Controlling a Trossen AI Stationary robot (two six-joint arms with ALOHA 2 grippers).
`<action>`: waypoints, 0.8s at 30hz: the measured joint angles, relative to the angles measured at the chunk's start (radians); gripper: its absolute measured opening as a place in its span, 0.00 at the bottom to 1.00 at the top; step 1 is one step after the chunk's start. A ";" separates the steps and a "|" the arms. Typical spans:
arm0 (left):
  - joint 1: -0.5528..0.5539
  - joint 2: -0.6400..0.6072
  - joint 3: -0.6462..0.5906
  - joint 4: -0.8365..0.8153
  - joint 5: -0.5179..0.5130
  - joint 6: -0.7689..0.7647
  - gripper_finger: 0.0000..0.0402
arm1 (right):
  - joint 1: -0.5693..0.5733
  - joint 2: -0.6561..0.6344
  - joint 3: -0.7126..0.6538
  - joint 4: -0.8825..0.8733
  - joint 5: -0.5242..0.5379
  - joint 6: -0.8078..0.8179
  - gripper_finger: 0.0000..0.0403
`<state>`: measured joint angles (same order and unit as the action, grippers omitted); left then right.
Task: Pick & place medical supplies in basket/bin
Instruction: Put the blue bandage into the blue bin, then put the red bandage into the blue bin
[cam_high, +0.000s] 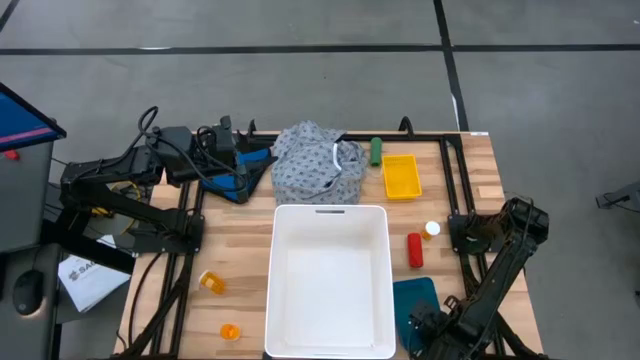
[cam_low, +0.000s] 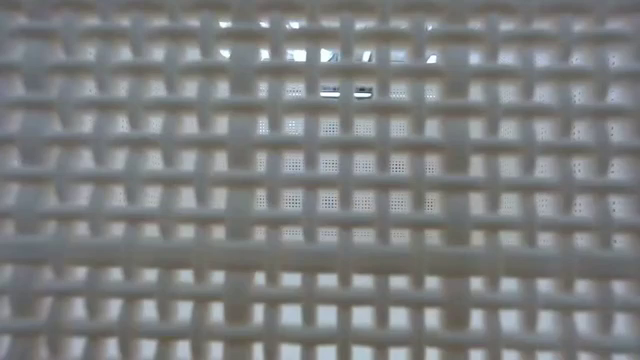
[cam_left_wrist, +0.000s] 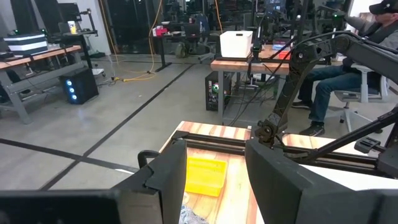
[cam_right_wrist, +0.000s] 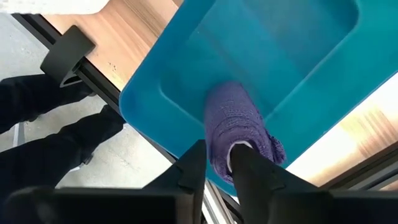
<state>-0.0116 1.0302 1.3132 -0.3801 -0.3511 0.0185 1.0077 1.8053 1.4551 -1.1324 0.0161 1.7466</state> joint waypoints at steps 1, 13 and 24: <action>0.000 0.000 0.000 0.000 0.000 0.000 0.39 | 0.000 0.000 0.000 0.000 0.004 0.001 0.20; 0.000 0.000 0.000 -0.001 0.000 0.000 0.39 | 0.000 -0.002 0.000 -0.015 -0.017 0.008 0.36; 0.000 0.000 0.000 -0.005 0.000 0.000 0.39 | 0.000 -0.014 0.023 0.023 -0.016 0.011 0.31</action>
<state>-0.0116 1.0298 1.3132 -0.3855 -0.3510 0.0185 1.0078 1.7908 1.4776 -1.1093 0.0002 1.7576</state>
